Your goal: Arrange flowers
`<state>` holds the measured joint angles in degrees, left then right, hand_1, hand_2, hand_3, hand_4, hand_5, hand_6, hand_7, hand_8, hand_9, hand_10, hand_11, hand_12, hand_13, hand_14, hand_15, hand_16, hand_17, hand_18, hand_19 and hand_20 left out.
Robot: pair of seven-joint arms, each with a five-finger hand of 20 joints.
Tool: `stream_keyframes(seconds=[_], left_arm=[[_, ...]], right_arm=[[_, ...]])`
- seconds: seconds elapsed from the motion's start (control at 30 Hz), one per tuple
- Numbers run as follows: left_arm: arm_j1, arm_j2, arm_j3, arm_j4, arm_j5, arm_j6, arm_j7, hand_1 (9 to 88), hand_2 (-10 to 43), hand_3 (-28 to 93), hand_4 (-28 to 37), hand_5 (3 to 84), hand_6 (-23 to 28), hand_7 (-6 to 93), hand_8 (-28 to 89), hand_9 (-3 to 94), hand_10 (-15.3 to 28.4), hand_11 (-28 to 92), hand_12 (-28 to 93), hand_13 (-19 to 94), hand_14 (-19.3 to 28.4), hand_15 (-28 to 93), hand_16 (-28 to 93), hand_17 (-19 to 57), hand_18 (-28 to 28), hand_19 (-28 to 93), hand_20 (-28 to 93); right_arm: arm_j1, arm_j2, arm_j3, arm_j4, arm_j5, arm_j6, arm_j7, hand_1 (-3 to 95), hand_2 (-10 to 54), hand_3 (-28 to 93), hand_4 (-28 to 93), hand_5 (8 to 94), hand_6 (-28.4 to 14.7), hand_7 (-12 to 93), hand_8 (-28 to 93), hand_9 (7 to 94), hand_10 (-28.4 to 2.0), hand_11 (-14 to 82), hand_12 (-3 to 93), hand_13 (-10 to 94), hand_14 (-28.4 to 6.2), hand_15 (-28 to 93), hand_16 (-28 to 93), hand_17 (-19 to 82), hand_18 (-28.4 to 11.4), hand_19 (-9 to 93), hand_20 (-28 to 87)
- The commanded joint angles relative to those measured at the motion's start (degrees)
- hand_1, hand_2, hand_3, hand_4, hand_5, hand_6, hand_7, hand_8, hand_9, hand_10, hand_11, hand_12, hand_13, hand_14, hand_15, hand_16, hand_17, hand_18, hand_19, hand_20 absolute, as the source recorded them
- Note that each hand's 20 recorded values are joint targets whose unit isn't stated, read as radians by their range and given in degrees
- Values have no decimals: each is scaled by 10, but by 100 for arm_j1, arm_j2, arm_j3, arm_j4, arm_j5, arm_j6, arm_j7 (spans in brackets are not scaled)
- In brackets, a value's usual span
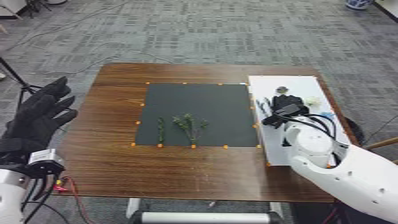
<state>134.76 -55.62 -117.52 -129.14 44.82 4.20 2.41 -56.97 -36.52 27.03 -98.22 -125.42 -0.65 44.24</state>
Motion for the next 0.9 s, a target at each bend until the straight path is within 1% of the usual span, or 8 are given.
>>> stream_keyframes(seconds=[0.03,0.1,0.23,0.4,0.5,0.67,0.83,0.9], left_arm=[[51,-32,-3,-39,-9,10,3,253,-95,699,-280,214,12,161,-75,150,87,136,213,54,119,335,-21,-131,194,378,94],[63,-41,-13,-44,-3,10,-1,253,-93,699,-280,214,12,161,-75,151,88,136,213,54,118,334,-21,-131,194,378,94],[65,-57,-16,-51,-4,49,-5,252,-93,699,-279,214,12,162,-75,151,88,137,212,54,118,334,-21,-131,194,378,94],[88,-79,-36,-60,-12,60,6,251,-93,700,-279,215,11,163,-76,151,89,138,211,54,119,336,-21,-131,194,378,94],[102,-97,-36,-72,-2,67,18,251,-93,701,-279,215,11,164,-76,151,88,138,211,54,118,336,-21,-131,194,378,94],[102,-95,-62,-82,0,68,12,251,-91,700,-280,214,12,162,-77,151,88,138,210,54,118,335,-22,-131,194,378,94],[82,-79,-45,-73,6,57,0,251,-91,700,-279,214,12,161,-76,151,88,138,210,54,118,335,-22,-132,194,378,94],[77,-74,-36,-67,-11,56,-1,251,-91,699,-279,214,12,161,-75,151,88,138,210,54,119,335,-22,-132,194,378,94]], right_arm=[[-36,-348,64,334,140,-165,-208,440,-95,581,-283,759,11,363,-1,831,-82,566,416,819,-31,831,390,477,-215,932,566],[-137,-395,230,357,381,-251,-256,411,-95,677,-283,772,10,353,67,846,-75,558,416,825,-30,829,390,482,-213,932,567],[-368,-415,515,350,683,-344,-419,453,-95,786,-281,792,11,351,84,860,-69,550,417,830,-28,825,396,484,-211,932,567],[-592,-372,646,281,777,65,-551,451,-95,854,-267,792,12,370,156,863,-64,547,461,832,-30,827,400,488,-208,932,568],[-705,-327,776,139,764,440,-571,418,-95,872,-200,767,15,417,203,859,-63,556,492,833,-31,832,402,490,-206,932,570],[-796,-216,1081,-342,753,941,-538,388,-95,879,-132,740,15,481,230,850,-64,602,483,840,-31,850,401,501,-205,932,585],[-831,-257,1306,-853,891,1107,-513,383,-95,881,-117,736,9,501,227,852,-66,612,478,843,-32,855,402,504,-206,932,592],[-903,-352,1404,-1008,943,902,-544,383,-95,880,-116,737,7,501,226,852,-67,614,477,843,-32,856,403,506,-206,932,594]])
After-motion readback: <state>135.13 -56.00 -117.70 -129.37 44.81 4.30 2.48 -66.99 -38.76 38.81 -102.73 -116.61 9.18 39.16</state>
